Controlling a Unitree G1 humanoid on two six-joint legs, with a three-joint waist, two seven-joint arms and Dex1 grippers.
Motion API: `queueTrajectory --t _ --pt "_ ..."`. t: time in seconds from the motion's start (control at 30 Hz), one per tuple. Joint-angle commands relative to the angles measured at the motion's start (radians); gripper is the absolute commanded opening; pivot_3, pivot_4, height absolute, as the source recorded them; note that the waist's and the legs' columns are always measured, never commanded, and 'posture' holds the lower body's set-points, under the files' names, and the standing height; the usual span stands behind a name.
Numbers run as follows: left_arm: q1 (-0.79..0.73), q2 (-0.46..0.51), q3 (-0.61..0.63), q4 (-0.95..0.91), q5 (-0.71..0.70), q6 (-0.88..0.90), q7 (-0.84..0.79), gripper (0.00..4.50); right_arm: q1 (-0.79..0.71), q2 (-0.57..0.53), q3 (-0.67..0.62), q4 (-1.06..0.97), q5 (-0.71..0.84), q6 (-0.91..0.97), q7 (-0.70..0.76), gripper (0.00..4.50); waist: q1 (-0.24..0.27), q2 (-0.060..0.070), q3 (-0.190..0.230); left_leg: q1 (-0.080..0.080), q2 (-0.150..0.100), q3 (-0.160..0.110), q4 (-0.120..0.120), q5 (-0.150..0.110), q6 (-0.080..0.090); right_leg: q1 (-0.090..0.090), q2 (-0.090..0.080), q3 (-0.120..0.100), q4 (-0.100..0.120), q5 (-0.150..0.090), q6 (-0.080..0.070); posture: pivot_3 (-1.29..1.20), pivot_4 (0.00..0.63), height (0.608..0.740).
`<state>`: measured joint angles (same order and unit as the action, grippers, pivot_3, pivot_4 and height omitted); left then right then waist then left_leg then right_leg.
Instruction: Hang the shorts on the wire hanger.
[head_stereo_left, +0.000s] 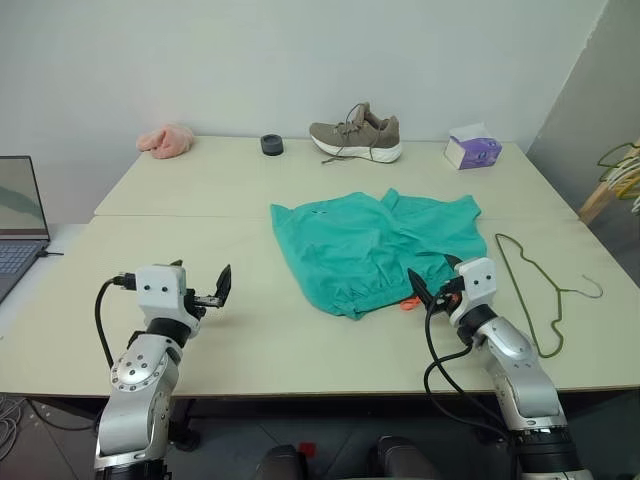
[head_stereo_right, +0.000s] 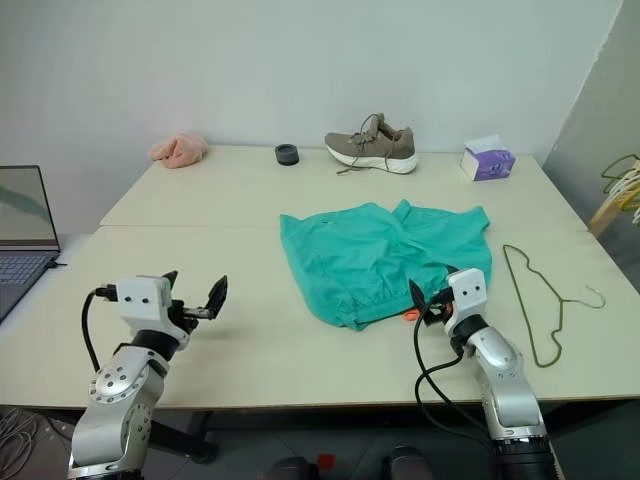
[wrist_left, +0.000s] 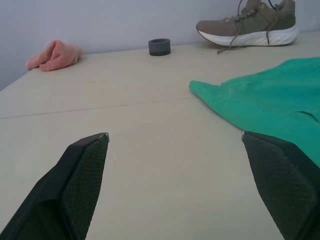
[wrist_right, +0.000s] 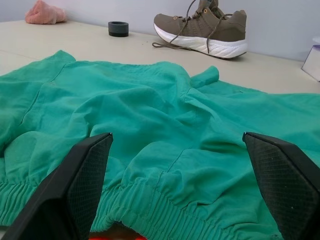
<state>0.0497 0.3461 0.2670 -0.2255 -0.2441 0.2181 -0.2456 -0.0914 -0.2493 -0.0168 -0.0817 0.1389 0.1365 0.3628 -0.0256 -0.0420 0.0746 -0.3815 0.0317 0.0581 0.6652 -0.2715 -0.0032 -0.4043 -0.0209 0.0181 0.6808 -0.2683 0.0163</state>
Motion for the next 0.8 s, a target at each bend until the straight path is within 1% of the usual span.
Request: queueTrajectory --t 0.03,0.4,0.57,0.67,0.8 --pt "0.012 -0.003 0.012 -0.039 0.011 -0.023 0.009 4.50 -0.021 -0.017 0.000 -0.020 0.000 -0.019 0.018 4.45 0.000 0.000 0.000 0.000 0.000 0.000 0.000 0.000 0.000 0.000 0.000 0.000 0.000 0.000 0.000 0.04 0.052 0.740" --pt "0.033 0.009 0.013 -0.052 0.004 0.000 0.004 4.50 -0.023 -0.057 0.044 -0.035 0.015 -0.036 0.125 4.45 0.001 0.000 0.000 0.000 0.000 0.000 0.000 0.000 0.000 0.000 0.000 0.000 0.000 0.000 0.000 0.05 0.064 0.740" --pt "0.031 0.010 0.026 -0.054 -0.031 -0.001 -0.027 4.50 -0.018 -0.069 0.056 -0.055 0.038 -0.015 0.180 4.45 0.001 0.000 0.000 0.000 0.000 0.000 0.000 0.000 0.000 0.000 0.000 0.000 0.000 0.000 0.000 0.04 0.065 0.740" --pt "0.034 0.014 0.027 -0.059 -0.043 -0.039 -0.061 4.50 -0.013 -0.068 0.053 -0.069 0.051 0.014 0.188 4.45 0.002 0.000 0.001 0.000 0.000 0.000 0.000 0.000 0.000 0.000 0.000 0.000 0.000 0.000 0.000 0.04 0.066 0.740" --pt "0.040 0.017 0.032 -0.061 -0.053 -0.064 -0.090 4.50 -0.015 -0.082 0.061 -0.076 0.028 0.012 0.189 4.45 0.002 0.000 0.001 0.000 0.000 0.000 0.000 0.000 0.000 0.000 0.000 0.000 -0.001 0.000 0.000 0.04 0.069 0.740"
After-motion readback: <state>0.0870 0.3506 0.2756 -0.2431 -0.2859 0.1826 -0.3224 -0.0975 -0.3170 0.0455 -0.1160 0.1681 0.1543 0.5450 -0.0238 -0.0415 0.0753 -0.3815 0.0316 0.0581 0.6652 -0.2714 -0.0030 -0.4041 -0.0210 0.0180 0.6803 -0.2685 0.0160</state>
